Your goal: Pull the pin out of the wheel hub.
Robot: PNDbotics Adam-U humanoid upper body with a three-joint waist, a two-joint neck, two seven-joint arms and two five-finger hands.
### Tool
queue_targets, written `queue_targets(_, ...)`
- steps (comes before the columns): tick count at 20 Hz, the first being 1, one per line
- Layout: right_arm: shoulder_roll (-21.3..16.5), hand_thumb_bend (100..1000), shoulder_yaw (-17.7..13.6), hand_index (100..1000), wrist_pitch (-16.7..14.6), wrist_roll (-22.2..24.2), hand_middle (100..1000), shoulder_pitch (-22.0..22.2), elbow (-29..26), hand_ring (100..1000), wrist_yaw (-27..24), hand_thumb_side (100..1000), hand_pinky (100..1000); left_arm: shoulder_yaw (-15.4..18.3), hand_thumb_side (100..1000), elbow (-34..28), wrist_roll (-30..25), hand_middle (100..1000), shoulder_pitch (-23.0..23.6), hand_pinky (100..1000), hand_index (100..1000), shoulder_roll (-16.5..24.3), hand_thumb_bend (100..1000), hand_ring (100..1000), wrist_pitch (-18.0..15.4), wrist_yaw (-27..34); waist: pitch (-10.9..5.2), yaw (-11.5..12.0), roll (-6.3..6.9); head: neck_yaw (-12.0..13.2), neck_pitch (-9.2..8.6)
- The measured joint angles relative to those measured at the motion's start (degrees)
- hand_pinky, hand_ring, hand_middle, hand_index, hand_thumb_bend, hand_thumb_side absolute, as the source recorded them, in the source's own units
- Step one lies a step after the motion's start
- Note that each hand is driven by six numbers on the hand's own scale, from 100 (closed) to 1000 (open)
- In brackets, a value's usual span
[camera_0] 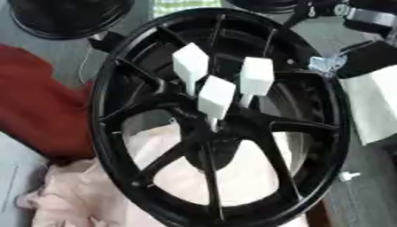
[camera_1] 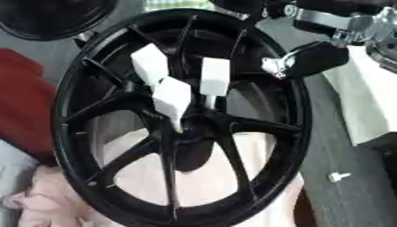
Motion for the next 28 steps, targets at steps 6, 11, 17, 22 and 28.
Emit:
queue_targets(6, 1.55, 100, 3.81, 894, 3.18, 2.07, 837, -4.19, 0.0, 1000, 0.01, 748, 925, 0.0, 790, 0.0, 0.0, 490, 0.09, 701, 704, 0.24, 100, 581, 0.02, 0.33, -0.22, -0.38, -0.01, 0.24, 0.77)
queue_targets(11, 2.98, 100, 6.82, 904, 4.73, 2.97, 840, -7.35, 0.0, 1000, -0.4, 747, 926, 0.0, 787, 0.0, -0.04, 490, 0.44, 701, 704, 0.25, 100, 583, 0.27, 0.33, -0.69, -0.68, -0.27, 0.28, 1.53)
queue_targets(17, 3.75, 100, 8.95, 913, 4.22, 2.72, 849, -8.99, 0.0, 1000, -3.66, 780, 928, 0.0, 787, 0.0, 0.0, 491, 0.56, 700, 704, 0.25, 100, 584, 0.49, 0.33, -0.92, -1.01, -0.32, 0.72, 1.54)
queue_targets(22, 4.76, 100, 10.26, 918, 3.82, 3.29, 855, -11.06, 0.0, 1000, -5.86, 768, 931, 0.0, 787, 0.0, -0.02, 491, 0.62, 700, 705, 0.27, 100, 585, 0.52, 0.33, -1.04, -1.5, -0.32, 1.29, 1.55)
queue_targets(28, 6.25, 100, 11.53, 919, 5.63, 3.48, 859, -13.3, 0.0, 1000, -6.49, 690, 934, 0.0, 789, 0.0, -0.1, 492, 0.64, 700, 705, 0.28, 100, 586, 0.63, 0.33, -1.1, -2.27, -0.32, 2.07, 1.59)
